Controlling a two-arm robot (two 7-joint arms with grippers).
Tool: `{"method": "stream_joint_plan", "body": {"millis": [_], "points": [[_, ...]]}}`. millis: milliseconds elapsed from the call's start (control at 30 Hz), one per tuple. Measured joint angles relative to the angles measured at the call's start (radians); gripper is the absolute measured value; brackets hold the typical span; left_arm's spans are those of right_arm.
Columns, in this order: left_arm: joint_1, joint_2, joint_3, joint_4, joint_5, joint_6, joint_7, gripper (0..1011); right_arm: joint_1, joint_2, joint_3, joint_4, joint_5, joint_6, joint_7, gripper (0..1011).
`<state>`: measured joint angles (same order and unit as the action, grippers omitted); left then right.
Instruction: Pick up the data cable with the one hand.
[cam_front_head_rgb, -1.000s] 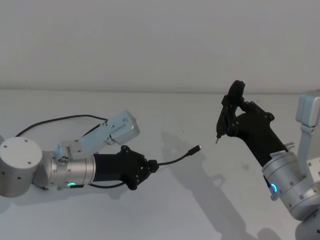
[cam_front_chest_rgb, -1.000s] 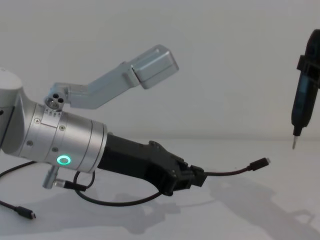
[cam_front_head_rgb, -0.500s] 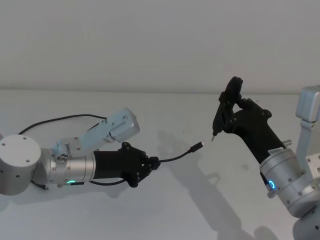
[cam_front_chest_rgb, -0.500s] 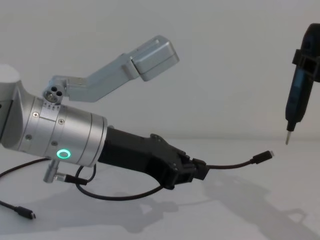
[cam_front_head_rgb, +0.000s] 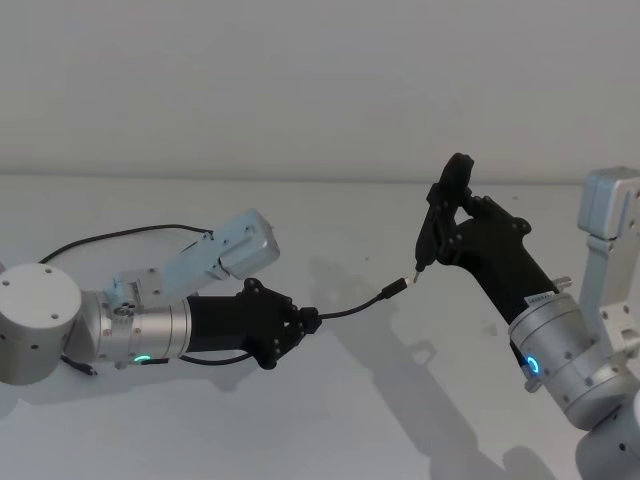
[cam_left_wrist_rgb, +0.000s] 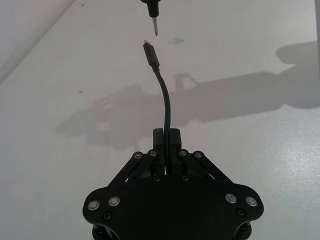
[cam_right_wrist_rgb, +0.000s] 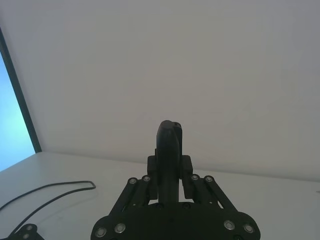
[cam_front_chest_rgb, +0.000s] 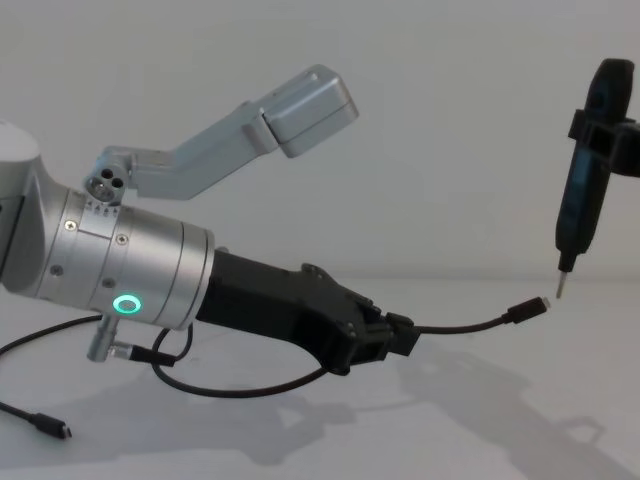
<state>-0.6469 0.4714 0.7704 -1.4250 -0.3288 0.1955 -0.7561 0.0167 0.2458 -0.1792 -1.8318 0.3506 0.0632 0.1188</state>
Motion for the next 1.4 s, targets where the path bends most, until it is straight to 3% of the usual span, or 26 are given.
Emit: {"method": "stream_joint_plan", "body": {"millis": [1400], "points": [[0.000, 0.001, 0.000, -0.002, 0.000, -0.001, 0.000, 68, 0.032, -0.027, 0.011, 0.038, -0.022, 0.014, 0.042, 275]]}}
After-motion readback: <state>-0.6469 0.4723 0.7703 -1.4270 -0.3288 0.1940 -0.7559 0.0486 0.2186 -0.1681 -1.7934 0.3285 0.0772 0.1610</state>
